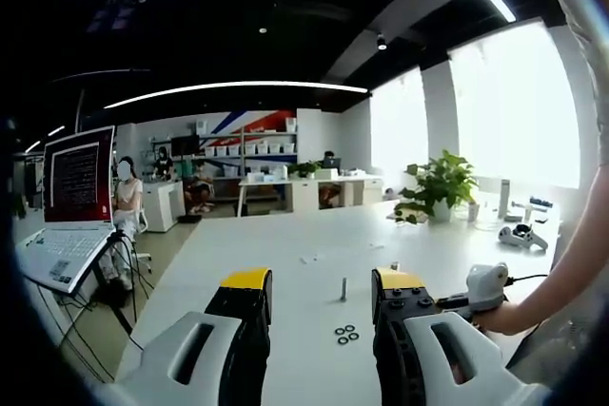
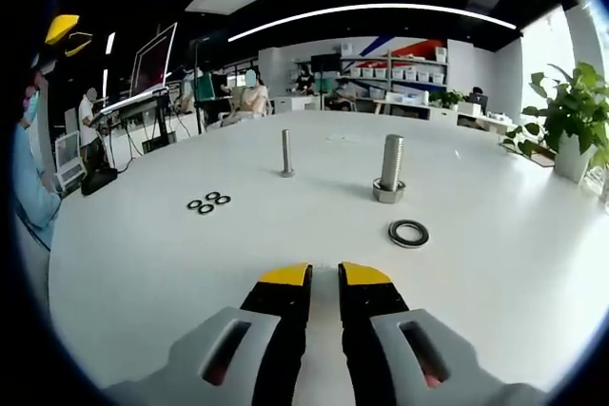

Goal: Place the washer onto the threaded stud by aligning its center hole with the stud, sliding it down to the base, and recovering from edge contact or off-axis alignment until the washer reaches the visible bottom stop.

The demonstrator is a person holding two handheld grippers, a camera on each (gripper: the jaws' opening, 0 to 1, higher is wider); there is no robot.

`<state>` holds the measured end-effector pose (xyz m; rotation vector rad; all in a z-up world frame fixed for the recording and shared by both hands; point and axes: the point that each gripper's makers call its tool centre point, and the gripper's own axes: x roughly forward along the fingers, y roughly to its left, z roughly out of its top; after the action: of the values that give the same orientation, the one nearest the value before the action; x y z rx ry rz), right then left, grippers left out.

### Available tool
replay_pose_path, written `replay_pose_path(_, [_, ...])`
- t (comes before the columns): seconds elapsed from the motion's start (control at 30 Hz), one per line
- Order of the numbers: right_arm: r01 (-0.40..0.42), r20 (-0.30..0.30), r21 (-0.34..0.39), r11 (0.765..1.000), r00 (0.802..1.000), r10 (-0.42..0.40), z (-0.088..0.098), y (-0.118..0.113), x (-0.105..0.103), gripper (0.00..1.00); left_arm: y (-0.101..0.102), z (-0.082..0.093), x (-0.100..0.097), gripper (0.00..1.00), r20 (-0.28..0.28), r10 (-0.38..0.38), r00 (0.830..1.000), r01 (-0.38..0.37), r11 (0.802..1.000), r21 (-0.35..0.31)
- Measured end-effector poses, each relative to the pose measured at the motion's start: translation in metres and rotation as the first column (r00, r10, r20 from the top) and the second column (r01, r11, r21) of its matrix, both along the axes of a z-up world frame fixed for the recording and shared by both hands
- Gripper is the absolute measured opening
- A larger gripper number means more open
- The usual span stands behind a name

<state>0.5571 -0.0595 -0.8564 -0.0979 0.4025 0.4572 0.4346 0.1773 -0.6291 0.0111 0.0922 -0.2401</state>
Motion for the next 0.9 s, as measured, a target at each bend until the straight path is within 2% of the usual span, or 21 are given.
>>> replay_pose_path(0.9, [-0.012,0.004,0.000,1.000,1.000,0.012,0.0012,0.0046,-0.0017,0.18,-0.0004,-0.0016,-0.0009,0.40,0.000,0.001,1.000,-0.001,1.000,-0.006])
